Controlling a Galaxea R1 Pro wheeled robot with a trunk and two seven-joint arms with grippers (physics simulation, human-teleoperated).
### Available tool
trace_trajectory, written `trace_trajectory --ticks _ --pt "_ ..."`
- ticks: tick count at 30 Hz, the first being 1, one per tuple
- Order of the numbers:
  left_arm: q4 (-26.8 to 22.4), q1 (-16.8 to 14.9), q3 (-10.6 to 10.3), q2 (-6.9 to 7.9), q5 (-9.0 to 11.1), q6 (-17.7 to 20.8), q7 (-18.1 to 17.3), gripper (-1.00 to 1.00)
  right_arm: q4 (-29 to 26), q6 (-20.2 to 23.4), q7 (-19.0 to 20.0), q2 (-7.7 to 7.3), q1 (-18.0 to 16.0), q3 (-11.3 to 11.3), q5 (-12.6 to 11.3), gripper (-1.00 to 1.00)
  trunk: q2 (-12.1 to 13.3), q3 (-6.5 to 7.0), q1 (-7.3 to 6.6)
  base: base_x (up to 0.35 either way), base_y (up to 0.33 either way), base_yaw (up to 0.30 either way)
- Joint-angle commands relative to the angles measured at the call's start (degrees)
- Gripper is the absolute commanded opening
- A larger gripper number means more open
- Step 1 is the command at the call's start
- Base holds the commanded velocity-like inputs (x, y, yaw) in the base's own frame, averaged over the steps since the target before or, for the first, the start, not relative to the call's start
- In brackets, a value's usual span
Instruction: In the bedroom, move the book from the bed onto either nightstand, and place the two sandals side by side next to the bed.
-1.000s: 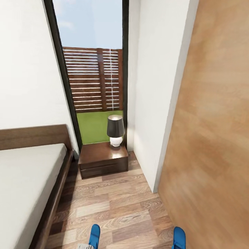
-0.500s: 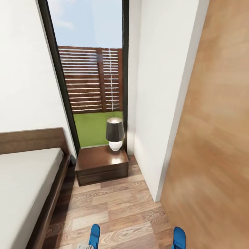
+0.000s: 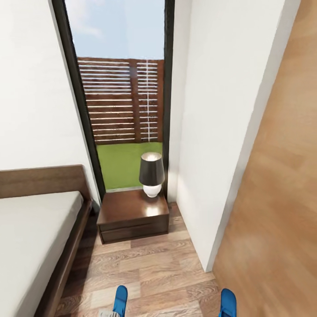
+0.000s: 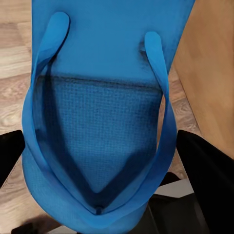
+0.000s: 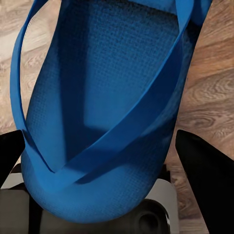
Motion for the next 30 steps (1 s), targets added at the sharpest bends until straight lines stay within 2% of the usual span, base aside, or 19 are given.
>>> trace_trajectory --ticks 1,21,30 --pt "0.05 -0.06 0.52 0.01 -0.59 -0.29 -0.10 -1.00 0.02 -0.06 0.23 -0.02 -0.05 0.42 -0.56 -1.00 -0.10 -0.12 0.06 0.324 0.000 0.072" --pt "0.05 -0.06 0.52 0.01 -0.58 -0.29 -0.10 -1.00 0.02 -0.08 0.23 -0.02 -0.05 0.42 -0.56 -1.00 -0.10 -0.14 0.06 0.268 0.000 0.011" --pt "0.05 -0.06 0.52 0.01 -0.60 -0.29 -0.10 -1.00 0.02 -0.08 0.23 -0.02 -0.05 0.42 -0.54 -1.00 -0.10 -0.14 0.06 0.311 0.000 0.231"
